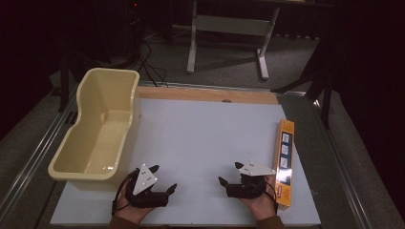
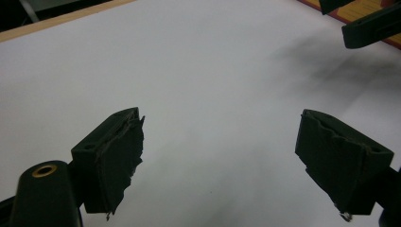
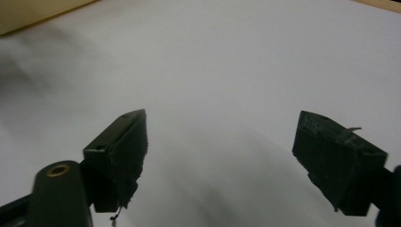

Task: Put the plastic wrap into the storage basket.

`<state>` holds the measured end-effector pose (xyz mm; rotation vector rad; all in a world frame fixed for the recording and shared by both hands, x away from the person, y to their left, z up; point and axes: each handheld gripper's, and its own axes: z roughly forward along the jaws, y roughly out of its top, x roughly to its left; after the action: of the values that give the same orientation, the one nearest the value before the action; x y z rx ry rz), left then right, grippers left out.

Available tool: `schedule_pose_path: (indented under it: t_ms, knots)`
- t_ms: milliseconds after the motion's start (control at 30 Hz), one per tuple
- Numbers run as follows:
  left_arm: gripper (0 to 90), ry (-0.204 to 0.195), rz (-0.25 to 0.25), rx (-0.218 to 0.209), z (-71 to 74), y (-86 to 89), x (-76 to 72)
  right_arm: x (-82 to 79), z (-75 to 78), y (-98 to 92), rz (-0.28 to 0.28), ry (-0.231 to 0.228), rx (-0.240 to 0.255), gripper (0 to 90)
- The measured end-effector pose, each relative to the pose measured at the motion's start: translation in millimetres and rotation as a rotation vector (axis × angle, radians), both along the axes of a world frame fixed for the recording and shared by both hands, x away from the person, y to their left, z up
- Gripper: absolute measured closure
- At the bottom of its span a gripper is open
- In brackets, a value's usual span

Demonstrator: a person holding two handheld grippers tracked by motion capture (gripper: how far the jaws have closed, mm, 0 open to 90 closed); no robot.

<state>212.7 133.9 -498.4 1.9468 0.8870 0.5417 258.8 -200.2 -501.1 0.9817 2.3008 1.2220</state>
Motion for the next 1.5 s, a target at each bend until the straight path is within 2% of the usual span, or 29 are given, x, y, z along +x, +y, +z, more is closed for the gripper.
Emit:
schedule_pose_path:
  t_ms: [33,100,300,700,800,933,1500]
  knots:
    - [16.0,0.000,0.007,-0.006,0.3,1.0,0.9,-0.3,-1.2,1.8,-0.004,0.001,-0.025,21.6]
    - [16.2,0.004,0.015,-0.010,0.2,2.7,2.2,-0.5,-1.0,1.6,-0.007,-0.001,-0.036,22.8]
    - [16.2,-0.001,0.034,-0.034,1.9,8.7,2.8,-0.3,1.2,0.8,-0.019,-0.009,-0.041,23.7]
    - [17.1,-0.008,0.054,-0.046,3.7,13.0,3.6,-0.9,7.3,-4.0,-0.012,-0.014,-0.024,22.3]
    - [17.2,-0.011,0.056,-0.049,4.4,13.9,3.1,-0.7,10.4,-4.2,-0.015,-0.023,-0.039,20.9]
    - [18.5,-0.029,0.061,-0.061,5.9,15.4,3.0,1.6,16.4,-9.5,-0.032,-0.039,-0.032,20.5]
    - [18.5,-0.033,0.066,-0.056,6.1,15.7,3.6,1.1,29.6,-22.6,-0.071,-0.056,-0.009,18.6]
